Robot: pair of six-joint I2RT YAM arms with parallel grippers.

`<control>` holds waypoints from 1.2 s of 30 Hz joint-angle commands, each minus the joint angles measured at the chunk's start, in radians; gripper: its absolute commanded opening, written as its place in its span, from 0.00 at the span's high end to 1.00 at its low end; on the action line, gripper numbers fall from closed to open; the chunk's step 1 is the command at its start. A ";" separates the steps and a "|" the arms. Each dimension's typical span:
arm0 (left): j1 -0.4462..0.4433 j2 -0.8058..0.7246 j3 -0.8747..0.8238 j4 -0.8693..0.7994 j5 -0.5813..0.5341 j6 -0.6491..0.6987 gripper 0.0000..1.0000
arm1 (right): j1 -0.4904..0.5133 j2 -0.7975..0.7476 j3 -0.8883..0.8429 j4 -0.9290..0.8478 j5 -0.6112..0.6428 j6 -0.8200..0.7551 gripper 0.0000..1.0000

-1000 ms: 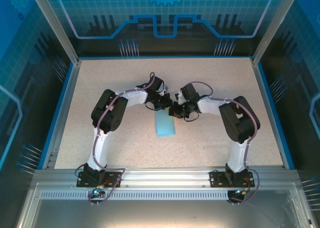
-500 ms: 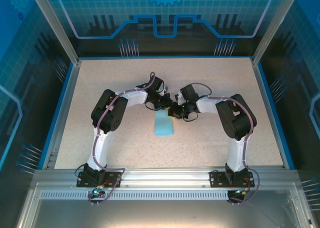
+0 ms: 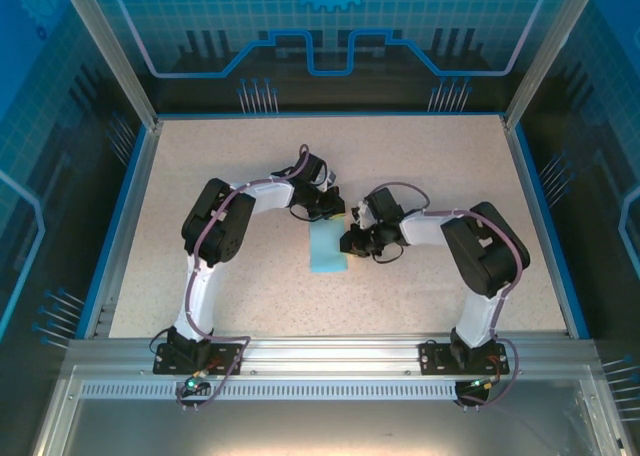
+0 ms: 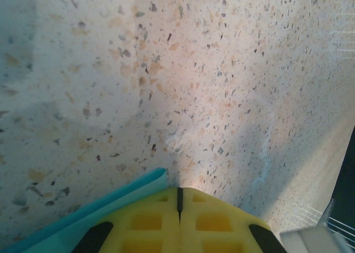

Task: Fold a paper plane with a square sheet of paper (pick it up from the middle)
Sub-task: First fold in half a square sheet of paper at the center of the table.

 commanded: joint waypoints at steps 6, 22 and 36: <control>0.019 0.056 -0.028 -0.041 -0.048 0.030 0.95 | 0.089 -0.067 -0.143 -0.132 -0.043 0.051 0.87; 0.018 0.047 -0.036 -0.043 -0.041 0.025 0.95 | -0.050 -0.091 0.153 -0.169 0.055 -0.022 0.87; 0.018 -0.003 0.013 -0.066 0.021 0.014 0.90 | -0.063 0.143 0.273 -0.080 0.089 0.015 0.88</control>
